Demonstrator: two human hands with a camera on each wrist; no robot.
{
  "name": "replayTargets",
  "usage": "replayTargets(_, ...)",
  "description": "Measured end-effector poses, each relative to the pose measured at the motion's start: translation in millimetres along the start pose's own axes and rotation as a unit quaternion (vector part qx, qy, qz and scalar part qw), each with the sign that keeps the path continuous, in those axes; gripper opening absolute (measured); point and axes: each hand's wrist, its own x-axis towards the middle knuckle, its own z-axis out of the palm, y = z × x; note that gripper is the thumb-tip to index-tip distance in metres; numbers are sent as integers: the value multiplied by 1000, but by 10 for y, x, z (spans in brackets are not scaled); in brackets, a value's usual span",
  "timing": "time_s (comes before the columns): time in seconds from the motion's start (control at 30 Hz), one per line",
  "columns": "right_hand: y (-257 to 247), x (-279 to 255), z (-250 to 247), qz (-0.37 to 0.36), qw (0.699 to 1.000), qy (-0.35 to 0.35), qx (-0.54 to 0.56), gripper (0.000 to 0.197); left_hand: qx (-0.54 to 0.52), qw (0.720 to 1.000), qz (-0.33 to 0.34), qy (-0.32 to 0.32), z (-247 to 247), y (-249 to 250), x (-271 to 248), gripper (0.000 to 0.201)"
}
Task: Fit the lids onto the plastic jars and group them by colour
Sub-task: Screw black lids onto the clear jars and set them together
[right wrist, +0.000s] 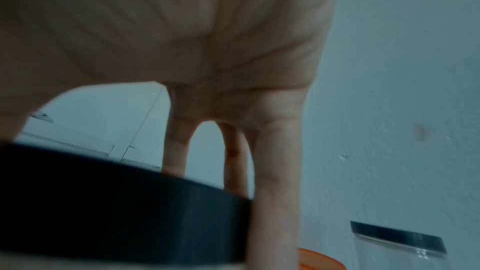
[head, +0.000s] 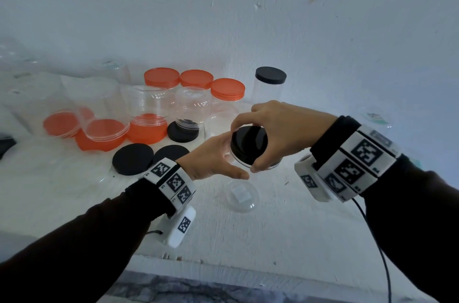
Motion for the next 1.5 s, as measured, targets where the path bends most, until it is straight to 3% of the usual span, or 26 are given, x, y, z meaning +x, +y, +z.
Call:
replayTargets(0.17,28,-60,53,23,999,-19,29,72,-6,1000,-8,-6,-3,-19,-5,72)
replayTargets(0.33,185,-131,125,77,997,9,11,77,15,1000,-26,1,-89,-28,-36,67)
replayTargets(0.5,496,-176,252,129,991,41,3,84,140,981,32,128,-181,48,24,33)
replayTargets(0.63,724,-156,352,178,978,113,-6,74,182,948,94,244,-229,9,199,18)
replayTargets(0.77,971,-26,511,191,955,225,4,61,311,906,120,262,-316,-146,403,16)
replayTargets(0.8,1042,17,562,192,948,253,12,60,339,899,111,255,-337,-193,446,21)
replayTargets(0.9,1263,153,687,198,926,319,45,56,407,884,62,222,-371,-298,548,63)
replayTargets(0.97,1401,239,724,207,915,340,58,56,448,874,11,190,-371,-332,607,77)
replayTargets(1.1,1615,396,731,220,907,357,49,55,496,855,-80,127,-364,-361,667,89)
replayTargets(1.2,1709,495,727,221,901,370,43,53,504,851,-78,127,-367,-383,667,97)
replayTargets(1.5,1841,698,622,246,900,359,30,53,508,848,-76,129,-350,-405,700,92)
